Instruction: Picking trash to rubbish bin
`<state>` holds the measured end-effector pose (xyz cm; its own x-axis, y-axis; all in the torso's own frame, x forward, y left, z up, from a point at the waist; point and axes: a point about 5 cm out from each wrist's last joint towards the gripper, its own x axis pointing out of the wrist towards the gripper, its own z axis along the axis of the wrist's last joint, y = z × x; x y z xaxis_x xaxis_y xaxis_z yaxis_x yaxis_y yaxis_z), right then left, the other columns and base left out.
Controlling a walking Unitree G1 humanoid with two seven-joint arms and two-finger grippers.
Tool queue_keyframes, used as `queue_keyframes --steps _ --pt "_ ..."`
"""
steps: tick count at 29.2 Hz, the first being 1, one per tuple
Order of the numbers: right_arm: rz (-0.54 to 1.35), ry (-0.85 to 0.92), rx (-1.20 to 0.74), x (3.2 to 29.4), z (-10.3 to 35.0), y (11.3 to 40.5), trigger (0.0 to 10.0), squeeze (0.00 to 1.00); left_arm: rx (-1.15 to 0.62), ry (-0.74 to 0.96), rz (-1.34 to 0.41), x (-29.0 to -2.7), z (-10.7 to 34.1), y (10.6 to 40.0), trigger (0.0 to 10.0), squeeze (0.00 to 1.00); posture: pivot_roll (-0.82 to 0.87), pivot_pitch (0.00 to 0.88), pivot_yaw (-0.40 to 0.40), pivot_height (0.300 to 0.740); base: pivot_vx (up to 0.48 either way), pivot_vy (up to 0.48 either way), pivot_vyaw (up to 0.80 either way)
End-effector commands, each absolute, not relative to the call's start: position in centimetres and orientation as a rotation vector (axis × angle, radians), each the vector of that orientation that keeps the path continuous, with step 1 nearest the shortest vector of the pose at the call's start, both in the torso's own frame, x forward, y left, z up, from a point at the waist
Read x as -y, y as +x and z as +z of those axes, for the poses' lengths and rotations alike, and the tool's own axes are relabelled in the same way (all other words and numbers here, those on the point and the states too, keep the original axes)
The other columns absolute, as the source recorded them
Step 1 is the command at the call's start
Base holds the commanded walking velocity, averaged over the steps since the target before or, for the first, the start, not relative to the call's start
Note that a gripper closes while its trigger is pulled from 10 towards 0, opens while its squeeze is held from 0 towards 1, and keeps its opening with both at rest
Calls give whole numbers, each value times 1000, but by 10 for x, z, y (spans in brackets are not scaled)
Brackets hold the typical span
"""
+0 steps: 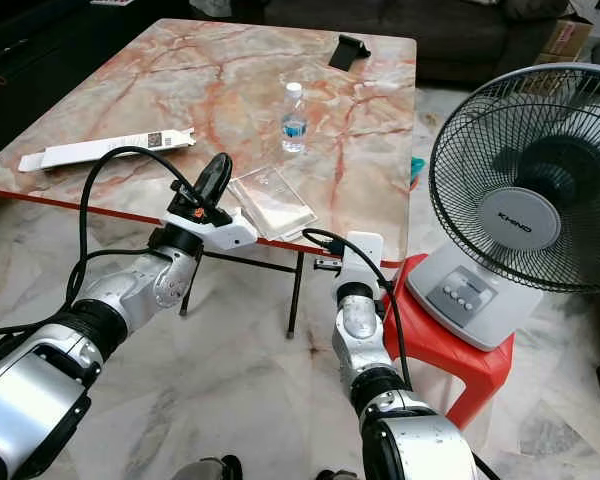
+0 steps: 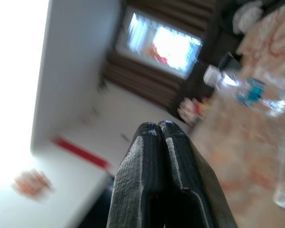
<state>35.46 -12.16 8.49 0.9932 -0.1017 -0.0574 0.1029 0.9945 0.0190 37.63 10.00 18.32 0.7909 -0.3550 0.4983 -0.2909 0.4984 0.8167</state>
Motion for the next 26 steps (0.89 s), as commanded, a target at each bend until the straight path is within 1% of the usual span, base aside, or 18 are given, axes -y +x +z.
queue_keyframes --steps 1,2,3,5,6,8,9,10,11,13,16,19,22,24,26 --pt "-89 20 -20 119 93 358 10000 0 624 1036 -49 -110 178 377 10000 0 111 67 18 740 0 0 0" --pt "-88 20 -20 119 93 358 10000 0 578 990 -50 -113 174 377 10000 0 111 66 19 740 0 0 0" --pt "-85 18 -21 118 93 358 10000 0 473 872 -77 -118 164 376 10000 0 111 66 19 740 0 0 0" --pt "-82 18 -21 118 92 357 10000 0 401 803 -119 -119 156 375 10000 0 108 65 20 740 0 0 0" --pt "-80 19 -20 117 92 357 10000 0 363 743 -134 -119 153 375 10000 0 105 67 20 740 0 0 0" --pt "-79 19 -19 117 92 357 10000 0 348 715 -131 -119 152 376 10000 0 99 65 21 740 0 0 0" --pt "-76 18 -17 116 91 356 10000 0 291 605 -149 -117 152 378 10000 0 94 65 22 740 0 0 0" --pt "-76 18 -17 116 91 356 10000 0 291 605 -149 -117 152 378 10000 0 94 65 22 740 0 0 0" --pt "-69 13 -14 116 89 354 10000 0 232 476 -177 -113 152 381 10000 0 86 62 24 740 0 0 0" --pt "-63 2 -2 117 88 352 10000 0 197 397 -214 -108 155 384 10000 0 80 62 26 740 0 0 0" --pt "-62 -6 8 119 88 351 10000 0 187 380 -234 -105 156 385 10000 0 74 64 29 740 0 0 0" --pt "-67 -4 60 123 94 351 10000 0 177 303 -280 -100 162 388 10000 0 57 66 37 740 0 0 0" --pt "-77 -3 85 128 100 353 10000 0 156 289 -298 -99 161 389 10000 0 42 68 45 740 0 0 0" --pt "-81 3 99 131 103 355 10000 0 163 244 -272 -105 160 388 10000 0 38 66 46 740 0 0 0" --pt "-81 12 110 132 104 354 10000 0 176 236 -248 -110 158 386 10000 0 38 61 44 740 0 0 0"
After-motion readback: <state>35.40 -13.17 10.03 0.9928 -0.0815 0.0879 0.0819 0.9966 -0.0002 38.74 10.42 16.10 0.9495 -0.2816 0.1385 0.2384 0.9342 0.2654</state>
